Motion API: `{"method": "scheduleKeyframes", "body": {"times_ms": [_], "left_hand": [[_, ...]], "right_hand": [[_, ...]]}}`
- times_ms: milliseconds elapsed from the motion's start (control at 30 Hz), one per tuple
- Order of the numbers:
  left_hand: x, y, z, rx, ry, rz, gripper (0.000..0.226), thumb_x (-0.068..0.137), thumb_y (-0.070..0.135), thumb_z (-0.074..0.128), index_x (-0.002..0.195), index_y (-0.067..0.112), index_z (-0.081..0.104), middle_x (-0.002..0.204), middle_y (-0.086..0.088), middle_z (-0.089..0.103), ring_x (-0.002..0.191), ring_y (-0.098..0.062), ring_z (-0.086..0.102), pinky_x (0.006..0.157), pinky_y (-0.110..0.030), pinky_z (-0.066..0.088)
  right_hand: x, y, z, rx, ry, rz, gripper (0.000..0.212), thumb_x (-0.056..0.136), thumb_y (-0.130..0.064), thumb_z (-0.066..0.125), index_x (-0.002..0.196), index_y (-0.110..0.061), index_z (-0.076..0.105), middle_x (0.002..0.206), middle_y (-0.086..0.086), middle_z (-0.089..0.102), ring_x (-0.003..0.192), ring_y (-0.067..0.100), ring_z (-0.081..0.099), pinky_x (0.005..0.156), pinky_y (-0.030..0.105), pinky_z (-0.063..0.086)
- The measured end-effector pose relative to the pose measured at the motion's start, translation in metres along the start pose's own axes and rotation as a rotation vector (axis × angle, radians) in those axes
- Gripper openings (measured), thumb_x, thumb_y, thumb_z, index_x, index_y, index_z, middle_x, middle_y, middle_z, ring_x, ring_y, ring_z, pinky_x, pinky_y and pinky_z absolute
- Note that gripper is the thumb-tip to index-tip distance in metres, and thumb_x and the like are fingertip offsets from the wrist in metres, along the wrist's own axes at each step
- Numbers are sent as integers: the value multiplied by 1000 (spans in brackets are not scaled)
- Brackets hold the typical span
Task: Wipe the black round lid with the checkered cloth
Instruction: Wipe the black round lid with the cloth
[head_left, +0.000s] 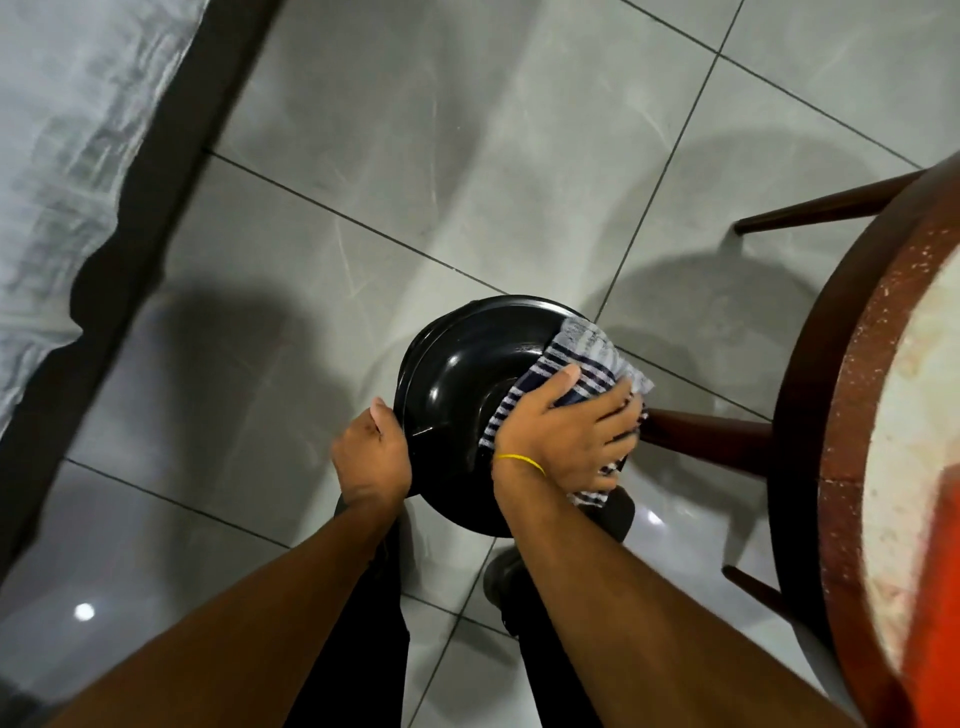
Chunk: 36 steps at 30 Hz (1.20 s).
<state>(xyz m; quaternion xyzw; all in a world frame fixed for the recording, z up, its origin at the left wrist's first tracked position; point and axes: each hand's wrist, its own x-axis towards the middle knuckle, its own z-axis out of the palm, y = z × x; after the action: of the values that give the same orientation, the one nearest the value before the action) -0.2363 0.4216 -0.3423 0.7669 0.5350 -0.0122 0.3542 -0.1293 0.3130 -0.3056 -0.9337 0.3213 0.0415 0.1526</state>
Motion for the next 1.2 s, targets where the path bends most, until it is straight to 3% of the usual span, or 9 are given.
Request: {"method": "scheduleKeyframes", "body": {"times_ms": [67, 167, 267, 333, 433, 567, 733, 933, 1200], "left_hand": [[-2, 1, 0, -28, 14, -26, 56, 104, 35, 31, 50, 18, 32, 46, 1, 34, 43, -17, 36, 47, -30, 29], [-4, -1, 0, -38, 37, -36, 58, 105, 36, 32, 53, 12, 41, 48, -3, 41, 46, -22, 41, 50, -36, 34], [-3, -7, 1, -31, 16, 7, 63, 104, 42, 28, 60, 5, 55, 49, 2, 48, 46, -17, 47, 47, -25, 36], [-1, -9, 1, -26, 30, -20, 66, 101, 46, 27, 59, 4, 55, 48, 0, 48, 46, -22, 49, 49, -28, 35], [-1, -8, 4, -22, 73, -69, 69, 97, 51, 27, 60, 2, 58, 50, -7, 53, 49, -31, 56, 56, -36, 46], [-2, -4, 5, -19, 85, -101, 62, 97, 48, 31, 50, 9, 44, 42, 0, 42, 38, -21, 43, 49, -37, 41], [-2, 0, 1, 7, 90, -60, 60, 101, 35, 35, 45, 16, 33, 40, 0, 34, 37, -17, 36, 45, -29, 27], [-2, 9, -3, 35, 45, -68, 60, 104, 30, 38, 48, 8, 39, 44, -5, 38, 41, -23, 39, 52, -34, 31], [-11, 10, -2, -10, 85, -122, 59, 99, 39, 28, 46, 15, 34, 42, 1, 34, 39, -18, 35, 46, -29, 30]], "right_hand": [[-4, 9, -1, -101, -74, -292, 78, 106, -66, 37, 172, -22, 32, 179, 9, 33, 162, 43, 35, 118, 74, 35], [1, 31, -4, -253, -264, -1001, 84, 106, -71, 30, 176, -26, 21, 186, 8, 12, 170, 44, 14, 129, 77, 8], [23, 45, -6, -287, -477, -1678, 86, 104, -71, 44, 176, -27, 23, 188, 3, 4, 172, 42, 3, 127, 81, 10], [40, 49, -7, -338, -563, -1957, 87, 104, -69, 48, 176, -26, 24, 187, 5, 8, 172, 41, 0, 128, 80, 7], [54, 48, -8, -365, -631, -2129, 90, 103, -68, 52, 176, -25, 23, 187, 6, 10, 172, 40, -2, 130, 76, 4], [54, 52, -12, -285, -588, -1989, 85, 105, -69, 47, 176, -29, 23, 187, 2, 13, 173, 35, 5, 132, 74, 10], [25, 76, -24, -198, -247, -898, 87, 104, -73, 41, 177, -32, 17, 188, -3, 7, 173, 35, 9, 134, 68, 13], [-11, 58, -35, -78, -276, -183, 86, 106, -64, 46, 176, -24, 15, 185, 5, 13, 169, 41, 18, 125, 74, 30], [-42, 58, -46, -199, -393, -264, 114, 97, -75, 53, 177, -13, 0, 186, 14, -6, 171, 45, 5, 123, 77, 31]]}}
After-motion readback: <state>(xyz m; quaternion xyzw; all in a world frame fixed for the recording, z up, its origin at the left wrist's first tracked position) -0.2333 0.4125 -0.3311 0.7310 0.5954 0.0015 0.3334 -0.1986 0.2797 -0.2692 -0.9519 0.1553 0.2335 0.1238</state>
